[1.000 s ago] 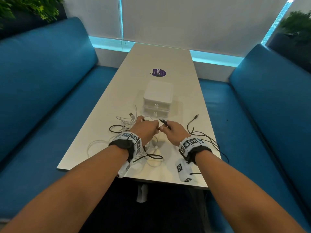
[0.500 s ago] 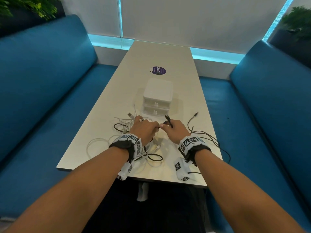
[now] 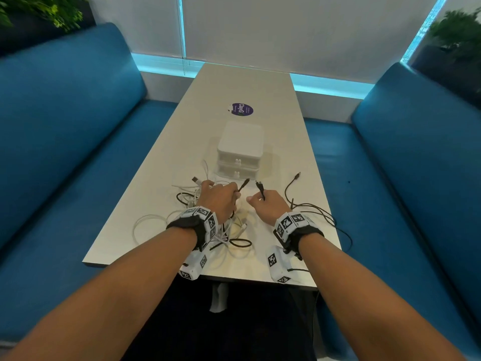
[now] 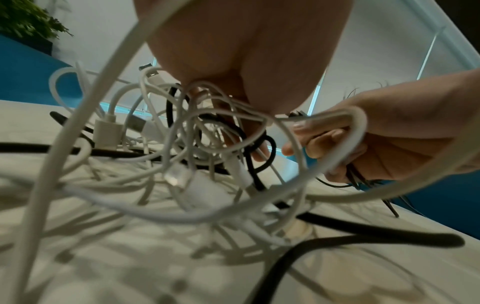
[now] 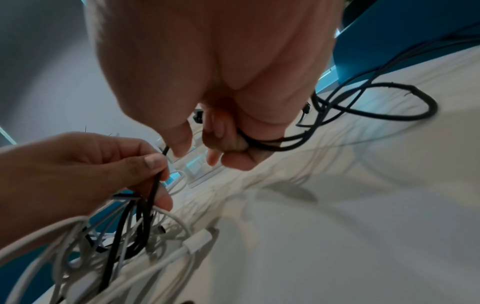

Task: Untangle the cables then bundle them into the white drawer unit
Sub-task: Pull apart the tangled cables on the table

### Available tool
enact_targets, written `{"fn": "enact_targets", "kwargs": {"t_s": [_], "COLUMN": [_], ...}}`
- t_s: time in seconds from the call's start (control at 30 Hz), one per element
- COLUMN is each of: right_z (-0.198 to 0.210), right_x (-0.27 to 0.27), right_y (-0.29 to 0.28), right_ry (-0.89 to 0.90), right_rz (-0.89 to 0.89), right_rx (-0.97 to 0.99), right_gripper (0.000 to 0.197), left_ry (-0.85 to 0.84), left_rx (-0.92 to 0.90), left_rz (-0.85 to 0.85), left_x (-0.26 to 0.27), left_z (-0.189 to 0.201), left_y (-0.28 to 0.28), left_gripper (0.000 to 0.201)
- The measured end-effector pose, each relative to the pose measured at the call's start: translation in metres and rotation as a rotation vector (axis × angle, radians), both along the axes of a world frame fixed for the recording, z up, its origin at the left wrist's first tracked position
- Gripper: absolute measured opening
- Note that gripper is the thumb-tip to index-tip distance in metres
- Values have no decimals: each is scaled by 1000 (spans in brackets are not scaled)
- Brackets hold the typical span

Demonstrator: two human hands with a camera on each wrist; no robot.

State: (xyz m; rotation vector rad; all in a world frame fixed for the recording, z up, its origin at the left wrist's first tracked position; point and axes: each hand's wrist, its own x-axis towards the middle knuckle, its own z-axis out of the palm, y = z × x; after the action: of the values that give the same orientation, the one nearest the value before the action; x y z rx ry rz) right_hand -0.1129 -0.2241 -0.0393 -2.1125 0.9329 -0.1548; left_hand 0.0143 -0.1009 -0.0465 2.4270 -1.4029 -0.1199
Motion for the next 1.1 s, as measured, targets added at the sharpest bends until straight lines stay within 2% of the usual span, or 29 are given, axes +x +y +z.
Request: {"fn": "enact_targets", "kwargs": {"t_s": [0.17, 0.33, 0.57, 0.63, 0.77, 0.83, 0.97, 1.1], "right_z": [2, -2, -3, -4, -9, -11, 0, 11], "right_x": [7, 9, 9, 8, 0, -7, -28, -34], "right_y": [5, 8, 11, 12, 9, 0, -34, -36], "right_ry": [15, -12, -47, -42, 127, 221, 336, 323], "right_rz": [119, 210, 198, 155, 148, 137, -72, 45], "right_rx": [46, -70, -93, -106, -249, -337, -319, -304], "right_gripper": [40, 32, 25, 24, 30, 26, 23, 23], "left_ry": [-87, 5, -63, -113, -341, -425, -437, -446], "left_rx": [100, 91, 114, 151, 261, 302, 354, 374], "left_rz": [-83, -115, -143, -139, -126, -145, -172, -222], "left_x": [-10, -10, -12, -13, -12, -11, -4, -9], "left_z": [-2, 1, 2, 5, 3, 3, 6, 6], "left_y": [-1, 2, 5, 7, 16, 21, 22, 15], "left_gripper": [7, 17, 6, 9, 22, 28, 25, 26]}}
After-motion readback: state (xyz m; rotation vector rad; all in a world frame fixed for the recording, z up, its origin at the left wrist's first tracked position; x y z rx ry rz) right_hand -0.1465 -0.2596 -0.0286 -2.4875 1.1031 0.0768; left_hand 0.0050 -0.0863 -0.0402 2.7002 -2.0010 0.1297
